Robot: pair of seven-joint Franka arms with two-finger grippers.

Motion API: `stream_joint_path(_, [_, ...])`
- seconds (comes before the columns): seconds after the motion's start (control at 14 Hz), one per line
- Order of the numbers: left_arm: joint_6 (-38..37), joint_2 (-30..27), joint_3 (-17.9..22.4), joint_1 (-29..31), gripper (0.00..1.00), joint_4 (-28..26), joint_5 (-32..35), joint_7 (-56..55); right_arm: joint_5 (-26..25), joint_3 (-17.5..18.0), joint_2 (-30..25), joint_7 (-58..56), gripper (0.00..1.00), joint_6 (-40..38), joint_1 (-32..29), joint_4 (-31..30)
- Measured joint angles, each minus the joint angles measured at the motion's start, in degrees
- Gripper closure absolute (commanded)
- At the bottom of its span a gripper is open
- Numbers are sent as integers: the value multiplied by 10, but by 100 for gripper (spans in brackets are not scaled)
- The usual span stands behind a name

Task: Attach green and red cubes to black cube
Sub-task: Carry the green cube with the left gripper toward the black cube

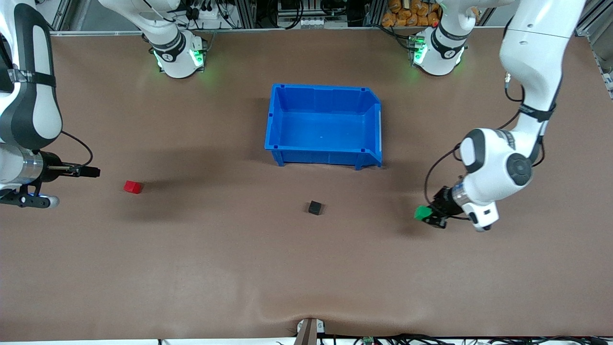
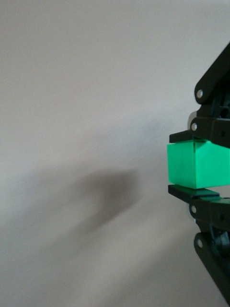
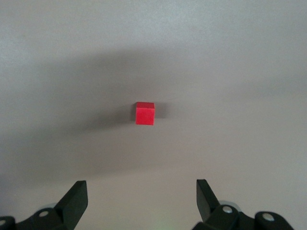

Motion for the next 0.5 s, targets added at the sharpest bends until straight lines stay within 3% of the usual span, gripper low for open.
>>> stream_joint_path(0.5, [-32,56,0,-72,100,104,0,-180,0,0,11,0,0,34,0,-22])
